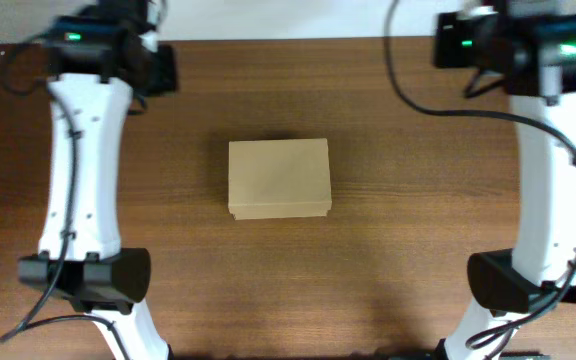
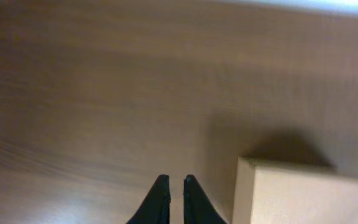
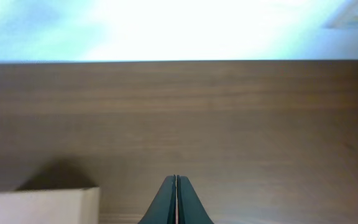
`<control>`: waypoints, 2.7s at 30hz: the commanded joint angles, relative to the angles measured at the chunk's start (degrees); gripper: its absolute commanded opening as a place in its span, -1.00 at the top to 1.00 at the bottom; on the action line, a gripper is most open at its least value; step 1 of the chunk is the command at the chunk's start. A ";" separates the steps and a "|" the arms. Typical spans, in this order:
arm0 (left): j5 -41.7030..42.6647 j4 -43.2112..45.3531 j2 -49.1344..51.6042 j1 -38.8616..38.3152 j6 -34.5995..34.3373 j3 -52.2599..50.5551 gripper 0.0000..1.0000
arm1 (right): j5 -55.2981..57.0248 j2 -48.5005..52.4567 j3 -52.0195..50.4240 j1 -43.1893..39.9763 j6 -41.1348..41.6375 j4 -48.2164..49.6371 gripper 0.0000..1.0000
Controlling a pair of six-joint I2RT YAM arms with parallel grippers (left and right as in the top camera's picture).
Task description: Pack container
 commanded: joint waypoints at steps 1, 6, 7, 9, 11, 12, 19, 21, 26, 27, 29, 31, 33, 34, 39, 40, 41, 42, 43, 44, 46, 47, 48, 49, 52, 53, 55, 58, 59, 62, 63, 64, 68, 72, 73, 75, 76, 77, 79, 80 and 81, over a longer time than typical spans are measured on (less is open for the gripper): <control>-1.05 -1.53 -0.96 3.82 1.11 8.46 0.74 | -0.76 0.28 2.12 -3.56 -0.13 -1.25 0.92; -1.07 -2.71 -0.96 6.80 1.11 12.11 0.30 | -5.20 0.28 2.21 -6.54 -0.13 -1.22 0.44; -1.07 -2.95 -0.96 7.04 1.09 12.11 0.13 | -5.18 0.28 2.21 -6.73 -0.13 -1.25 0.10; -1.09 -3.76 -0.94 7.23 1.09 12.09 -0.71 | -5.16 0.28 2.21 -6.73 -0.15 -1.22 -0.98; -1.07 -4.33 -0.92 7.21 1.09 12.09 -1.00 | -5.16 0.31 2.21 -6.73 -0.15 -1.25 -0.98; -1.07 -4.37 -0.92 7.21 1.09 12.09 -1.00 | -5.16 0.31 2.21 -6.73 -0.15 -1.25 -0.98; -1.05 -5.03 -0.94 7.21 1.09 12.09 -1.00 | -5.18 0.31 2.19 -6.71 -0.13 -3.21 -0.99; -0.83 -5.01 -0.92 7.21 1.05 12.09 -0.99 | -5.18 0.31 2.16 -6.69 -0.15 -4.13 -0.98; -0.85 -5.05 -0.92 7.21 1.07 12.09 -1.00 | -5.18 0.31 2.16 -6.69 -0.15 -4.11 -0.99; -0.85 -5.05 -0.92 7.21 1.07 12.09 -1.00 | -5.18 0.31 2.16 -6.69 -0.15 -4.11 -0.98; -0.85 -5.05 -0.94 7.21 1.07 12.09 -1.00 | -5.18 0.31 2.16 -6.69 -0.15 -4.11 -0.98; -0.85 -5.05 -0.92 7.21 1.07 12.09 -1.00 | -5.18 0.31 2.16 -6.69 -0.15 -4.11 -0.98; -0.85 -5.05 -0.92 7.21 1.07 12.09 -1.00 | -5.18 0.31 2.16 -6.69 -0.15 -4.11 -0.98; -0.85 -5.05 -0.92 7.21 1.07 12.09 -1.00 | -5.18 0.31 2.16 -6.69 -0.15 -4.11 -0.98; -0.85 -5.05 -0.92 7.21 1.07 12.09 -1.00 | -5.18 0.31 2.16 -6.69 -0.15 -4.11 -0.98; -0.85 -5.05 -0.92 7.21 1.07 12.09 -1.00 | -5.18 0.31 2.16 -6.67 -0.15 -4.11 -0.98; -0.85 -5.05 -0.94 7.21 1.07 12.09 -1.00 | -5.16 0.31 2.16 -6.67 -0.15 -4.11 -0.98; -0.85 -5.05 -0.92 7.21 1.07 12.09 -0.99 | -5.18 0.31 2.16 -6.67 -0.15 -4.11 -0.98; -0.85 -5.05 -0.92 7.21 1.07 12.09 -0.99 | -5.18 0.11 2.16 -6.69 -0.15 -4.11 -0.99; -0.85 -5.05 -0.92 7.21 1.07 12.09 -1.00 | -5.16 -0.87 2.16 -6.69 -0.15 -4.11 -0.98; -0.85 -5.05 -0.92 7.21 1.07 12.09 -0.99 | -5.18 -3.56 2.05 -6.67 -0.15 -4.09 -0.98; -0.85 -5.05 -0.92 7.21 1.07 12.09 -1.00 | -5.18 -5.31 1.73 -6.67 -0.15 -4.07 -0.98; -0.85 -5.05 -0.92 7.21 1.07 12.09 -0.99 | -5.18 -7.08 1.22 -6.69 -0.15 -4.07 -0.98; -0.85 -5.05 -0.94 7.21 1.07 12.09 -1.00 | -5.18 -9.33 0.33 -6.69 -0.15 -4.04 -0.98; -0.85 -5.05 -0.92 7.21 1.07 12.09 -1.00 | -5.18 -16.50 -3.87 -6.69 -0.15 -4.02 -0.99; -0.85 -5.05 -0.92 7.21 1.07 12.09 -1.00 | -5.18 -19.74 -6.49 -6.69 -0.15 -4.02 -0.98; -0.85 -5.05 -0.92 7.21 1.07 12.09 -1.00 | -4.90 -25.77 -12.63 -6.69 -0.15 -3.76 -0.98; -0.85 -5.05 -0.92 7.21 1.07 12.09 -1.00 | -1.86 -36.17 -25.49 -6.69 -0.15 0.94 -0.98; -0.85 -5.05 -0.92 7.21 1.07 12.09 -0.99 | -1.57 -39.17 -29.46 -6.69 -0.17 2.78 -0.98; -0.85 -5.05 -0.92 7.21 1.07 12.09 -1.00 | -1.46 -49.53 -43.19 -6.69 -0.15 9.79 -0.98; -0.85 -5.05 -0.92 7.21 1.07 12.09 -1.00 | -1.46 -52.52 -47.04 -6.69 -0.15 11.93 -0.98; -0.85 -5.05 -0.92 7.21 1.07 12.09 -1.00 | -1.49 -56.02 -51.43 -6.69 -0.13 14.25 -0.98; -0.85 -5.05 -0.94 7.21 1.07 12.09 -1.00 | -1.46 -68.54 -67.04 -6.69 -0.15 24.46 -0.99; -0.85 -5.05 -0.92 7.21 1.07 12.09 -0.99 | -1.49 -80.39 -82.88 -6.69 -0.15 34.51 -0.98; -0.85 -5.05 -0.92 7.21 1.07 12.09 -1.00 | -1.49 -82.42 -85.72 -6.69 -0.15 35.45 -0.98; -0.85 -5.05 -0.92 7.21 1.07 12.09 -1.00 | -1.46 -87.41 -92.96 -6.69 -0.15 37.35 -0.98; -0.85 -5.05 -0.92 7.21 1.07 12.09 -1.00 | -1.49 -90.38 -97.39 -6.69 -0.13 38.71 -0.98; -0.85 -5.05 -0.94 7.21 1.07 12.09 -1.00 | -1.49 -92.06 -99.97 -6.69 -0.13 39.65 -0.98; -0.85 -5.05 -0.92 7.21 1.07 12.09 -1.00 | -1.46 -97.02 -107.97 -6.69 -0.13 43.39 -0.99; -0.85 -5.05 -0.92 7.21 1.07 12.09 -1.00 | -1.46 -99.45 -112.24 -6.69 -0.15 46.80 -0.98; -0.85 -5.05 -0.92 7.21 1.07 12.09 -1.00 | -1.44 -100.59 -114.33 -6.69 -0.15 49.18 -0.98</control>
